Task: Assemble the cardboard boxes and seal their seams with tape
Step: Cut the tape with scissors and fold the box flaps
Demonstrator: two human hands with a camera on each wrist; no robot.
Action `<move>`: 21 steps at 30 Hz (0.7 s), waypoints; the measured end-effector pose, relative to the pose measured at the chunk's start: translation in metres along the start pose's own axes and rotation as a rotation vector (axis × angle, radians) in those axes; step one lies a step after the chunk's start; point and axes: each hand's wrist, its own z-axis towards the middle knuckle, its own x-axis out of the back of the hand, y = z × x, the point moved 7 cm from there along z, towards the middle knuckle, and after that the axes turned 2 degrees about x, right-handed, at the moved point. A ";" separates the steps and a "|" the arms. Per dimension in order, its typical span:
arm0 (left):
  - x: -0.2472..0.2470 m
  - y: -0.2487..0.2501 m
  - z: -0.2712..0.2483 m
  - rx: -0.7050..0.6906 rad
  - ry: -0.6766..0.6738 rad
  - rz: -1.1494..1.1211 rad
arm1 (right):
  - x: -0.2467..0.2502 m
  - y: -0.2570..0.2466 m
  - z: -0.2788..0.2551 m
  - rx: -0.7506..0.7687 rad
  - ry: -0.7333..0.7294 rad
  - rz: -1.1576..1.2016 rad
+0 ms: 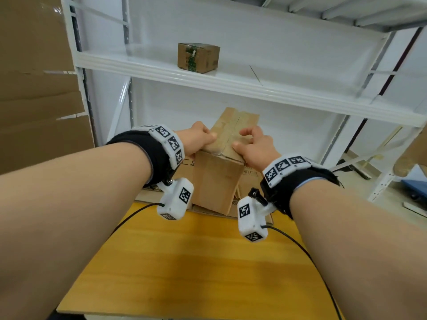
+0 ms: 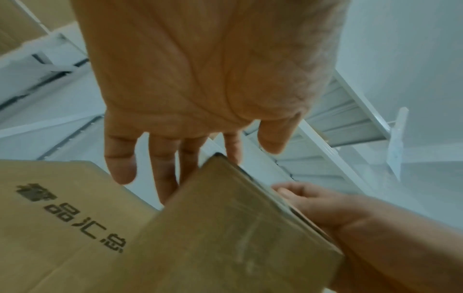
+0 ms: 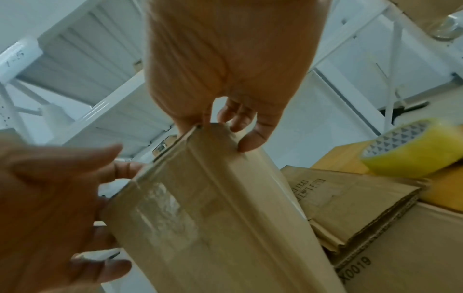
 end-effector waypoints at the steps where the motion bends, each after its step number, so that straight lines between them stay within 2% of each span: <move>1: -0.002 0.005 0.001 0.004 0.017 -0.003 | -0.003 -0.001 0.000 0.011 -0.020 0.020; 5: -0.017 0.032 0.005 0.037 0.015 -0.037 | -0.003 -0.007 0.002 0.012 -0.134 0.183; 10: -0.021 0.047 0.001 0.094 0.060 0.176 | 0.001 0.009 -0.009 -0.197 -0.305 0.456; 16: -0.031 0.033 -0.006 0.117 0.016 0.142 | 0.026 0.023 -0.005 -0.236 -0.040 0.317; 18: -0.024 0.032 -0.006 0.093 -0.024 0.128 | 0.036 0.017 -0.003 -0.182 0.079 0.226; 21: -0.009 0.035 -0.008 0.023 -0.072 0.194 | 0.066 0.001 -0.003 -0.073 0.340 0.021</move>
